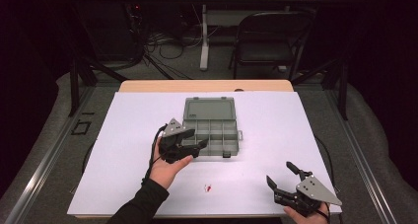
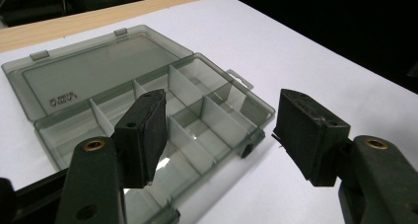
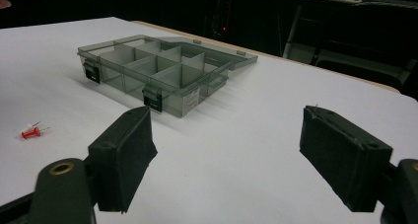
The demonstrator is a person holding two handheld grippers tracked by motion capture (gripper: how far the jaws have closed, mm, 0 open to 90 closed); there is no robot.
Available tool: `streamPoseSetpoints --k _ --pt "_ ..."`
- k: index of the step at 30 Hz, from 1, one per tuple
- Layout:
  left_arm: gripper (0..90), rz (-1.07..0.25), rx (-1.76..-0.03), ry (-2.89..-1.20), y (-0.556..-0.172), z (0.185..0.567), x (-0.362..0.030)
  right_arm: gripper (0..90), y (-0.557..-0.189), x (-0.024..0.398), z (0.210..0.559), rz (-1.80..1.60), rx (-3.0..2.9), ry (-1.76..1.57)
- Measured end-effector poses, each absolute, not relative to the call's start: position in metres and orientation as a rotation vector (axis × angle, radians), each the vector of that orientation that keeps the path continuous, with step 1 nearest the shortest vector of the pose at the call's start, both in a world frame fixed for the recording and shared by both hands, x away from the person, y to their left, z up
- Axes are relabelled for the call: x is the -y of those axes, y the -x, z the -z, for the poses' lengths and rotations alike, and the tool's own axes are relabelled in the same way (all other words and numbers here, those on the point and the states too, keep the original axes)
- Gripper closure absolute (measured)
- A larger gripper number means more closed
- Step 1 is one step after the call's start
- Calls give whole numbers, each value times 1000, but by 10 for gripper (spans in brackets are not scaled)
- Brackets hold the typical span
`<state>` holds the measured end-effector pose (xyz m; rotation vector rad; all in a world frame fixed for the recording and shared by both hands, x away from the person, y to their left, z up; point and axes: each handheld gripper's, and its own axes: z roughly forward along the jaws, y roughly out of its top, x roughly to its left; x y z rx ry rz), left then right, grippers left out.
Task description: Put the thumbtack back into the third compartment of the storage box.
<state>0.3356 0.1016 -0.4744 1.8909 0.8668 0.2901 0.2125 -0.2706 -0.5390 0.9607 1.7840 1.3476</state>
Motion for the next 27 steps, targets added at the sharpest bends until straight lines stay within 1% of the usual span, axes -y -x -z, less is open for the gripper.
streamPoseSetpoints --k 9,13,16,17,22,27 --pt "370 -309 -843 -1884 -302 483 -116 201 -212 270 539 -1343 -1785 -961" --pt "374 -296 -850 -1879 -293 488 -119 201 -212 270 539 -1340 -1785 -958" --pt "396 -287 -855 -1885 -286 495 -122 201 -211 269 538 -1342 -1784 -960" --pt "426 -279 -856 -1889 -284 497 -123 201 -211 270 538 -1341 -1785 -961" --pt "471 -245 -874 -1885 -273 510 -127 201 -211 269 539 -1341 -1784 -961" --pt "488 -236 -867 -1890 -266 516 -126 200 -211 268 539 -1340 -1785 -959"
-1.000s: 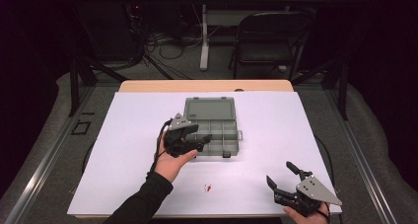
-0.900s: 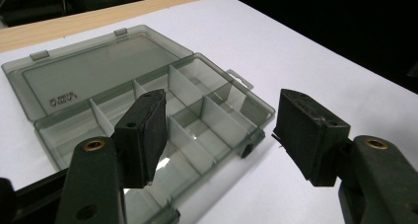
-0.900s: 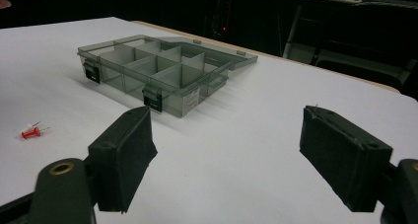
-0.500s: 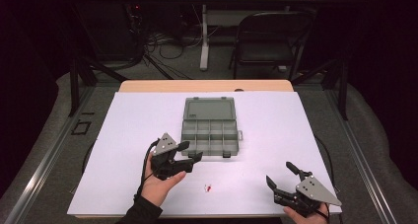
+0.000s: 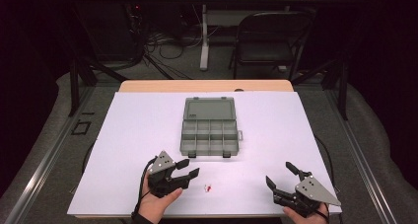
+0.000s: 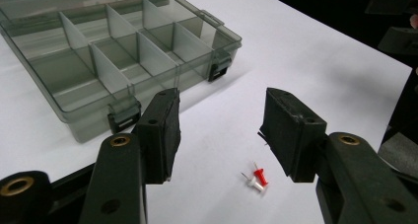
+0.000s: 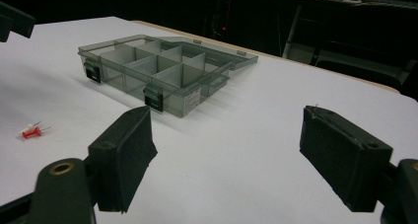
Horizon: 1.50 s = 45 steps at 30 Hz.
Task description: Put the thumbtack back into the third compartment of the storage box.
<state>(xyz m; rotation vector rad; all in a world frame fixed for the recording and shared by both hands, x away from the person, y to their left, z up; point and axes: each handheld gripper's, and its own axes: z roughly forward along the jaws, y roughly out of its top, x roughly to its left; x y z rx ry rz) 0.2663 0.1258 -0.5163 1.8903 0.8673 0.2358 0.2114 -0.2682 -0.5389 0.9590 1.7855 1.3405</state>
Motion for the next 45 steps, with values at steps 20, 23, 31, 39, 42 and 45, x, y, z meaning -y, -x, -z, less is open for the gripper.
streamPoseSetpoints --k 20,23,31,39,42,45 --pt "559 -142 -876 -1979 -259 548 -106 201 -212 268 539 -1342 -1789 -964" --pt "605 -137 -883 -1997 -259 551 -103 201 -212 268 539 -1342 -1790 -966" --pt "697 -132 -900 -2039 -258 558 -93 201 -212 269 539 -1341 -1790 -965" --pt "743 -124 -912 -2057 -259 563 -89 201 -212 269 539 -1346 -1789 -962" --pt "748 -122 -910 -2062 -258 563 -87 201 -212 269 539 -1347 -1789 -963" --pt "754 -119 -909 -2064 -258 564 -87 201 -211 269 539 -1343 -1791 -963"
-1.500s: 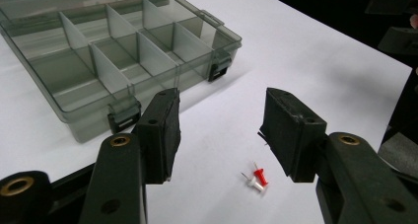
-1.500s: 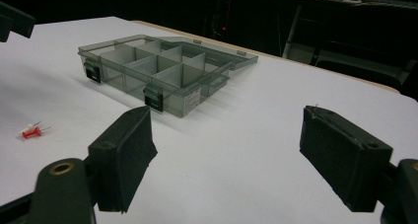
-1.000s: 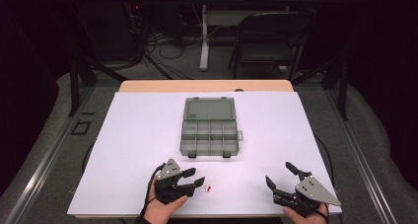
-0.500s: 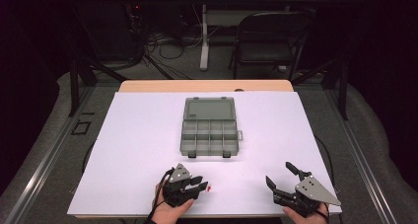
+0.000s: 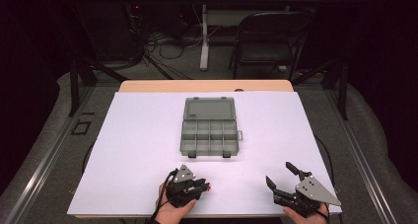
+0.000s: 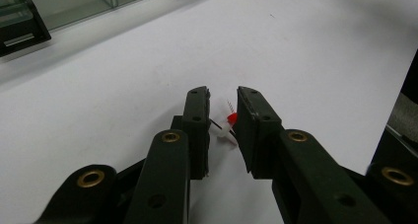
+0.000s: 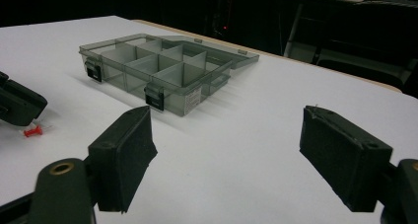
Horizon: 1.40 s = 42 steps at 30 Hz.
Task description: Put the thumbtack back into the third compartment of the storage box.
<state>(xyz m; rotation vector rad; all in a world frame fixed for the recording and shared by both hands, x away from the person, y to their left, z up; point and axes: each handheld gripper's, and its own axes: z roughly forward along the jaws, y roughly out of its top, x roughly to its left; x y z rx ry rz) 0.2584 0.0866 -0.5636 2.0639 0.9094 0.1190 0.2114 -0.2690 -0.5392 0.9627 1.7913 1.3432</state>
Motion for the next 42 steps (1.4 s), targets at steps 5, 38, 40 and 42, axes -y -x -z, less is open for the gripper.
streamPoseSetpoints --k 5,38,40,42 --pt "769 -123 -916 -2070 -259 565 -86 201 -212 269 539 -1343 -1794 -962" --pt "827 -163 -927 -2090 -254 567 -89 201 -211 270 539 -1346 -1793 -958" --pt "831 -163 -926 -2090 -254 567 -89 202 -211 270 539 -1348 -1792 -960" --pt "831 -163 -928 -2089 -255 567 -89 202 -211 270 539 -1348 -1792 -959"
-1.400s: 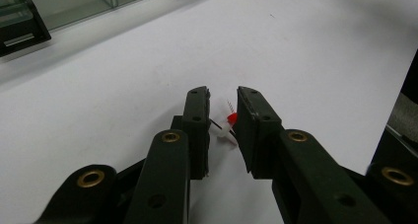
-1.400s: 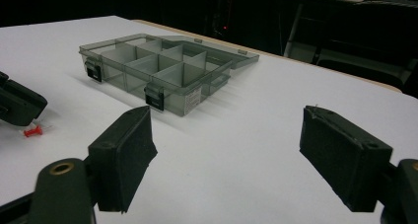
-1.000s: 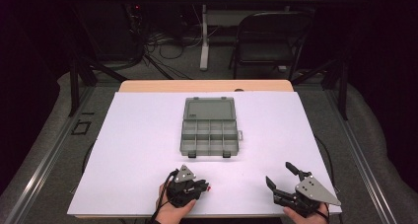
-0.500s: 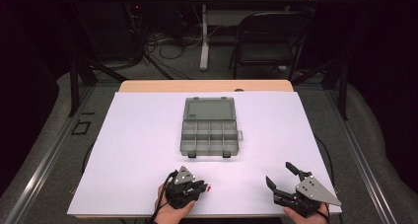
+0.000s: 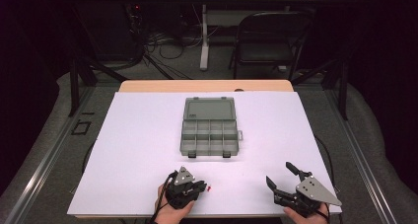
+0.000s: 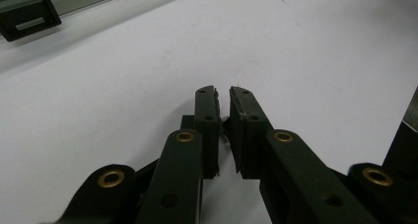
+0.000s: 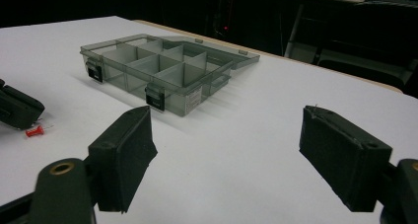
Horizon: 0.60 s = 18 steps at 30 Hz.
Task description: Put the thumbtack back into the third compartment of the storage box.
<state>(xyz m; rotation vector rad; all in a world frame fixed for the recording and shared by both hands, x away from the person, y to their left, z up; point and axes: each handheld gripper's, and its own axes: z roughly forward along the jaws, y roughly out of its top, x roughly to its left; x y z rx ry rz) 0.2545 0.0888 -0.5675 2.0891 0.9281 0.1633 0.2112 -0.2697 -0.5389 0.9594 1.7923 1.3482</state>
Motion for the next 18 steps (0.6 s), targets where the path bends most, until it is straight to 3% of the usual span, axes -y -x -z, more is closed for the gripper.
streamPoseSetpoints --k 18 --pt "832 -140 -933 -2071 -255 566 -90 202 -212 270 539 -1347 -1789 -960"
